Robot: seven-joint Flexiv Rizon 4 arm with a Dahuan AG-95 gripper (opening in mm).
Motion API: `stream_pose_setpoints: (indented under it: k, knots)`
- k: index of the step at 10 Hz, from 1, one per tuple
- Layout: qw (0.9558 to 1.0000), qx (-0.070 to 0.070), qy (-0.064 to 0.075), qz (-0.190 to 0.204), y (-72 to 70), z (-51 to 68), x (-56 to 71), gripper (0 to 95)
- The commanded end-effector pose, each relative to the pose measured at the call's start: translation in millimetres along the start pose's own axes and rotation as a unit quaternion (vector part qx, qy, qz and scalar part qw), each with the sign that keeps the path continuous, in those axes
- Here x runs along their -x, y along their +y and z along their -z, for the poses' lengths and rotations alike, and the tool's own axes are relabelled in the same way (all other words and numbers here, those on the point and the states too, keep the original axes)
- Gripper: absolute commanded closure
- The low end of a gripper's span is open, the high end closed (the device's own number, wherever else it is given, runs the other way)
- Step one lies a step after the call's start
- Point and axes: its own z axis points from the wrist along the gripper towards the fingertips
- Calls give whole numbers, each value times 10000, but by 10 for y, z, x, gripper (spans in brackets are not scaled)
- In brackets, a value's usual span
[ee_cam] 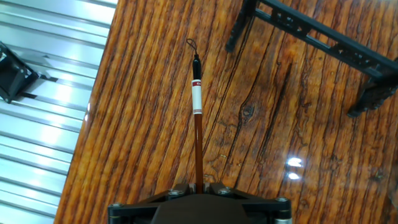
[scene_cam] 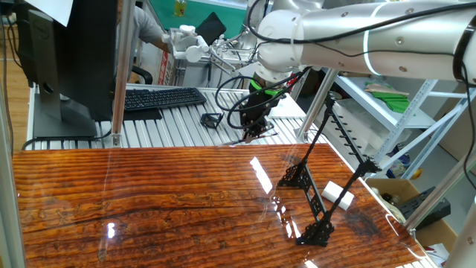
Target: Place the brush on the pen rack
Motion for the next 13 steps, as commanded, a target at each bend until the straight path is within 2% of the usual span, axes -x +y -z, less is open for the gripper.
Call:
stream_pose_setpoints:
  k: [1,3,4,6,7,9,13]
  knots:
    - [10000,-51,-64,18,3,1,2,950]
    - [9999,-77,-104,33,3,1,2,950]
    - [9998,-113,-173,73,5,4,-2,950]
    - [9995,-210,-219,81,20,50,-55,950]
    - [9992,-273,-291,60,24,81,-93,950]
    - [9989,-323,-350,12,-6,131,-122,950]
    - [9989,-281,-378,83,-177,174,-89,950]
